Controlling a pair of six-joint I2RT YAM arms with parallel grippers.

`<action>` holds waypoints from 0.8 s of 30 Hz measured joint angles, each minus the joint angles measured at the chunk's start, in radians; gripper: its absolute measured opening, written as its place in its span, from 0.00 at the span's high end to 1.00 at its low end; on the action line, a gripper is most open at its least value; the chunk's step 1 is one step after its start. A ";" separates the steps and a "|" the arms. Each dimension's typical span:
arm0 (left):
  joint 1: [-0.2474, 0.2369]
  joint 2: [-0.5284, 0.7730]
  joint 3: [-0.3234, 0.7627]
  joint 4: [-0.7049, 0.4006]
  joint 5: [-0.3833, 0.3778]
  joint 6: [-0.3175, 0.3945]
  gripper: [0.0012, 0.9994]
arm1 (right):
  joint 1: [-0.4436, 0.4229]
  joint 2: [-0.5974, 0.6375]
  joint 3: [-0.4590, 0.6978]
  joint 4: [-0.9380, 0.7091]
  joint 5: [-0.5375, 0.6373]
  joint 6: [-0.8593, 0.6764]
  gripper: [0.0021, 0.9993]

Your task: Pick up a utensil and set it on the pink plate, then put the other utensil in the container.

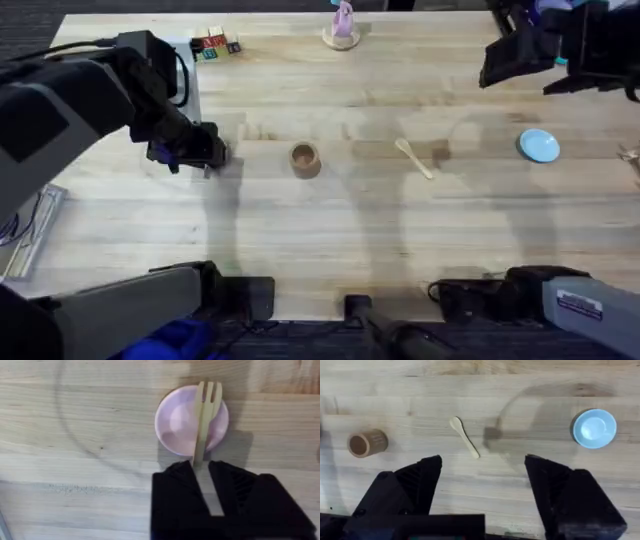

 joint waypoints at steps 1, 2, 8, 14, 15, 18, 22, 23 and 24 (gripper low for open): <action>0.000 0.000 0.000 0.000 0.000 0.001 0.78 | 0.000 0.000 0.000 0.000 0.000 0.000 0.00; 0.000 0.000 0.000 0.000 0.000 0.001 0.72 | 0.000 0.000 0.000 0.000 0.000 0.000 0.00; 0.000 0.000 0.000 0.000 0.000 0.004 0.31 | 0.000 0.000 0.000 0.000 0.000 0.000 0.00; 0.000 0.000 0.000 0.000 0.000 0.008 0.01 | 0.000 0.000 0.000 0.000 0.000 0.000 0.00; 0.000 0.000 0.000 0.000 0.000 0.008 0.01 | 0.000 0.000 0.000 0.000 0.000 0.000 0.00; 0.000 0.000 0.000 0.000 0.000 0.008 0.01 | 0.000 0.000 0.000 0.000 0.000 0.000 0.00; 0.000 0.000 0.000 0.000 -0.002 0.008 0.01 | 0.000 0.000 0.000 0.000 0.000 0.000 0.00; 0.000 -0.001 0.000 -0.001 -0.004 0.008 0.01 | 0.000 0.000 0.000 0.000 0.000 0.000 0.00; 0.000 -0.005 0.000 -0.005 -0.004 0.008 0.01 | 0.000 0.000 0.000 0.000 0.000 0.000 0.00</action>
